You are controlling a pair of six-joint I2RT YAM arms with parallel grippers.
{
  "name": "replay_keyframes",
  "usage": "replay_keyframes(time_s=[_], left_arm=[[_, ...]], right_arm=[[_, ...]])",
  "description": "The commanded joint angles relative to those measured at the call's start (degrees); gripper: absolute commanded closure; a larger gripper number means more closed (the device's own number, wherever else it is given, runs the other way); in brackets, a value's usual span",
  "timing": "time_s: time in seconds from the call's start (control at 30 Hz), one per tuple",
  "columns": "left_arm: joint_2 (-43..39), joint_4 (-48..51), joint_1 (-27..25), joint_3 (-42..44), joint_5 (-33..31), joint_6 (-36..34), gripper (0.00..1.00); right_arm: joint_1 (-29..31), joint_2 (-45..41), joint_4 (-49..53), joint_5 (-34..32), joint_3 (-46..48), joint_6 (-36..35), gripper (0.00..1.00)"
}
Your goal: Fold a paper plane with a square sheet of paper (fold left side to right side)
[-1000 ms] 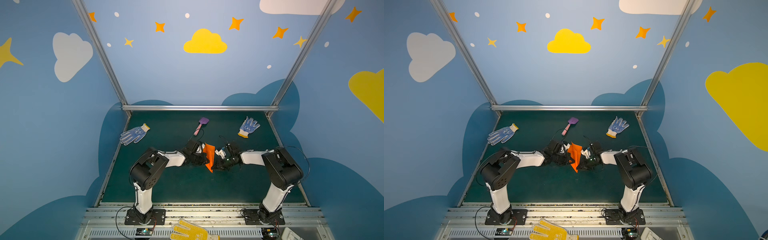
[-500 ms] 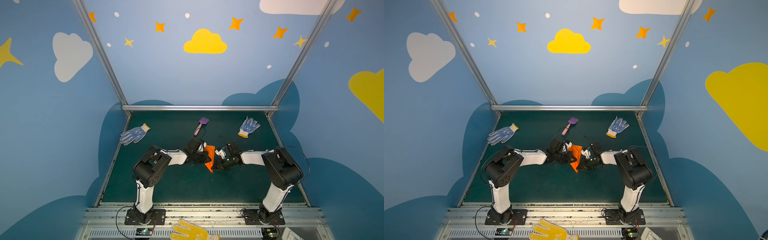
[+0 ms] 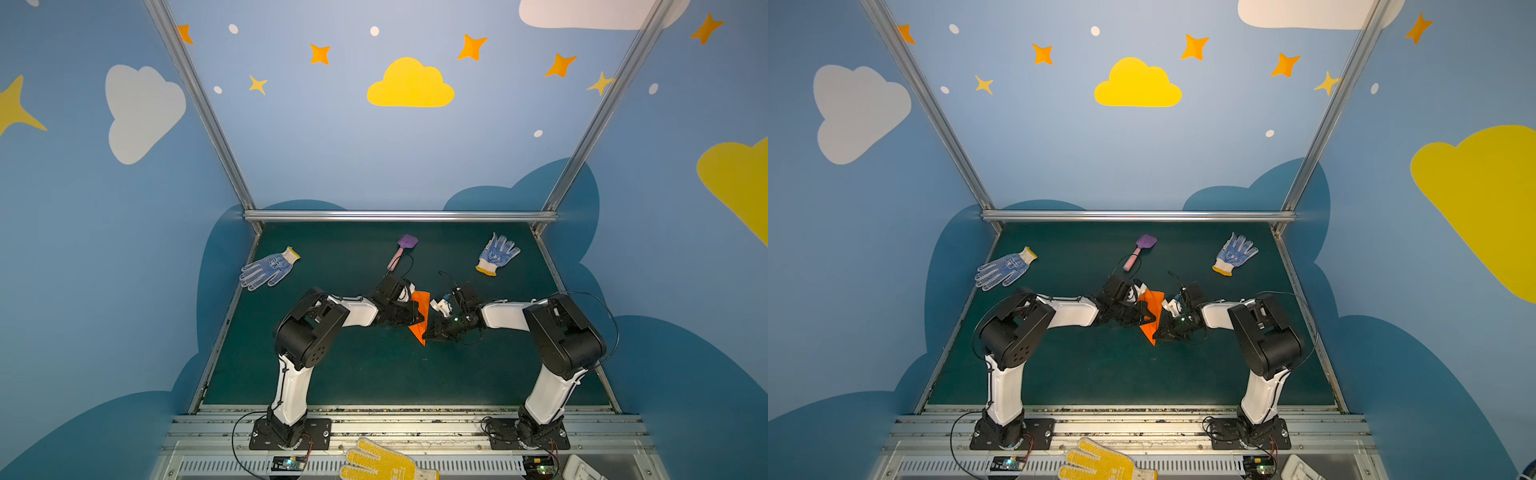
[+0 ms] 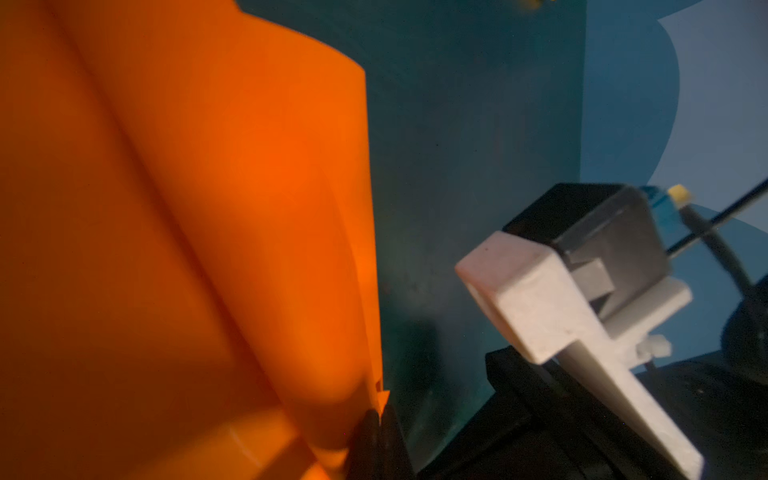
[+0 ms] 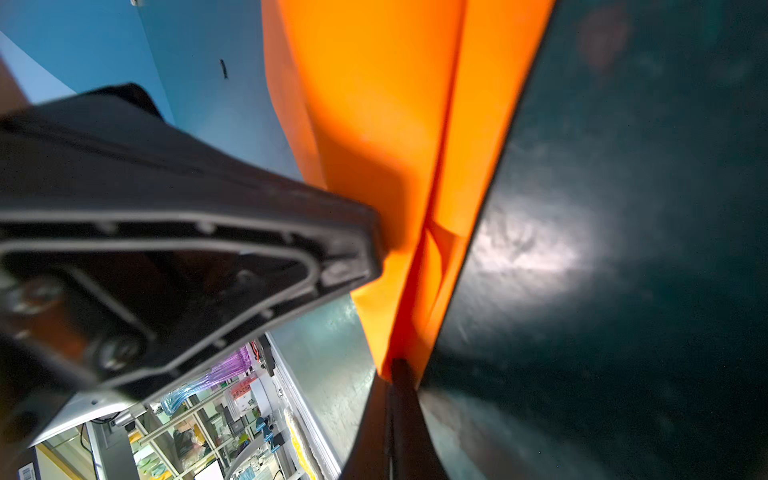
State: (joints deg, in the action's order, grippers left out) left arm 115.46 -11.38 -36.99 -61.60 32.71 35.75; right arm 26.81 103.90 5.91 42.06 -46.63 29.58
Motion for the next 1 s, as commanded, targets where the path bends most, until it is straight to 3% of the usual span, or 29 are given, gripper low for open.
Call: replay_keyframes(time_s=[0.0, 0.6, 0.73, 0.8, 0.9, 0.97], left_arm=[[1.0, -0.3, 0.6, -0.8, -0.2, -1.2, 0.96], [4.8, 2.7, 2.3, -3.5, -0.6, -3.2, 0.96], [4.6, 3.5, 2.2, -2.6, -1.8, -3.1, 0.96], [4.5, 4.0, 2.1, -2.5, -2.2, -3.1, 0.96], [4.3, 4.0, 2.2, -1.9, -2.8, -3.0, 0.96], [4.4, 3.8, 2.1, -1.5, -2.9, -2.8, 0.96]], right_arm=[[-0.3, 3.4, 4.1, -8.6, 1.9, -0.2, 1.0], [-0.2, 2.8, 4.5, -6.7, 0.7, -0.3, 1.0], [-0.2, -1.5, 7.0, -6.0, -0.9, -1.0, 0.73], [-0.2, -5.0, 9.3, -6.9, -1.7, -1.3, 0.66], [-0.1, -10.6, 12.5, -9.5, -2.2, -0.9, 0.64], [0.1, -13.0, 13.6, -11.5, -2.2, -0.1, 0.7]])
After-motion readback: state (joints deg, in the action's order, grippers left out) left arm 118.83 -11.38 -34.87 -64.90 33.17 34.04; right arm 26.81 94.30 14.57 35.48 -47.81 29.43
